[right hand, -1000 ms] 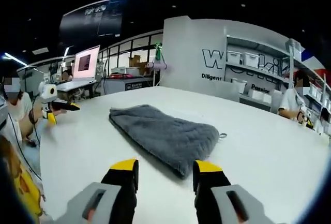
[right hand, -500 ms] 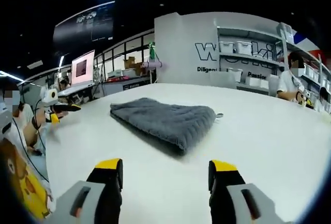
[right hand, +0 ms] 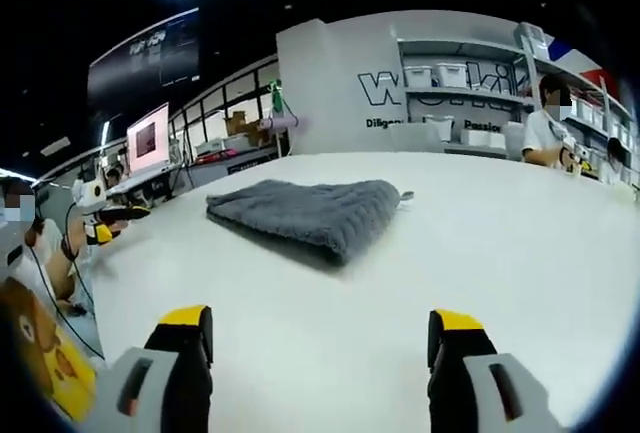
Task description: Fold the towel on the table until its edges align and the towel forms a compact rectangular stack.
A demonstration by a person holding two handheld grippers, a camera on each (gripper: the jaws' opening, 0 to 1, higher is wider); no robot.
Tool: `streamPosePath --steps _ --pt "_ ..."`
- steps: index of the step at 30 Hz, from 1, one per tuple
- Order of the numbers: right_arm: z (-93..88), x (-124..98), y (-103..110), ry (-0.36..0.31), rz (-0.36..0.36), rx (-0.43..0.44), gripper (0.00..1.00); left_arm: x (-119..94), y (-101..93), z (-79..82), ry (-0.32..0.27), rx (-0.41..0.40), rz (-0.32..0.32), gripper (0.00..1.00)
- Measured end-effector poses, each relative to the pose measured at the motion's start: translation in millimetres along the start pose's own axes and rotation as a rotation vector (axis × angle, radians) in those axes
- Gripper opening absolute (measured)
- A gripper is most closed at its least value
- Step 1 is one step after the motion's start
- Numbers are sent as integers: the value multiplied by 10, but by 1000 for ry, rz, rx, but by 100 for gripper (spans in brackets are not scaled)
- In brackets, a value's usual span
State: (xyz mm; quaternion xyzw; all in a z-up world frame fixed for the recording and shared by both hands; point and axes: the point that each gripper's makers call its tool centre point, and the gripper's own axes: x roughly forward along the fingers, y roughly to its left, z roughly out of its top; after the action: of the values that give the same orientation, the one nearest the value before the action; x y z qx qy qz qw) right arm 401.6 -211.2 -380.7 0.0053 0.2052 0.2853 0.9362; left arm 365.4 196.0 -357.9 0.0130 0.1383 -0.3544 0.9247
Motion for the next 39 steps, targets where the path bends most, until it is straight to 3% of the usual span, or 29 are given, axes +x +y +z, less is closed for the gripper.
streamPosePath --steps 8,16,23,33,39 --pt "17 72 101 -15 43 30 99 -44 8 -6 -1 -1 5 97" --pt "188 265 110 -35 76 79 99 -130 82 -10 -4 -1 32 97" --pt "406 525 47 -64 150 245 99 -169 105 -17 -4 1 44 97" --pt "596 794 -39 -86 215 385 99 -200 119 -5 -9 -2 51 97" --pt "660 951 -60 -87 228 461 93 -193 119 11 -17 -5 49 97"
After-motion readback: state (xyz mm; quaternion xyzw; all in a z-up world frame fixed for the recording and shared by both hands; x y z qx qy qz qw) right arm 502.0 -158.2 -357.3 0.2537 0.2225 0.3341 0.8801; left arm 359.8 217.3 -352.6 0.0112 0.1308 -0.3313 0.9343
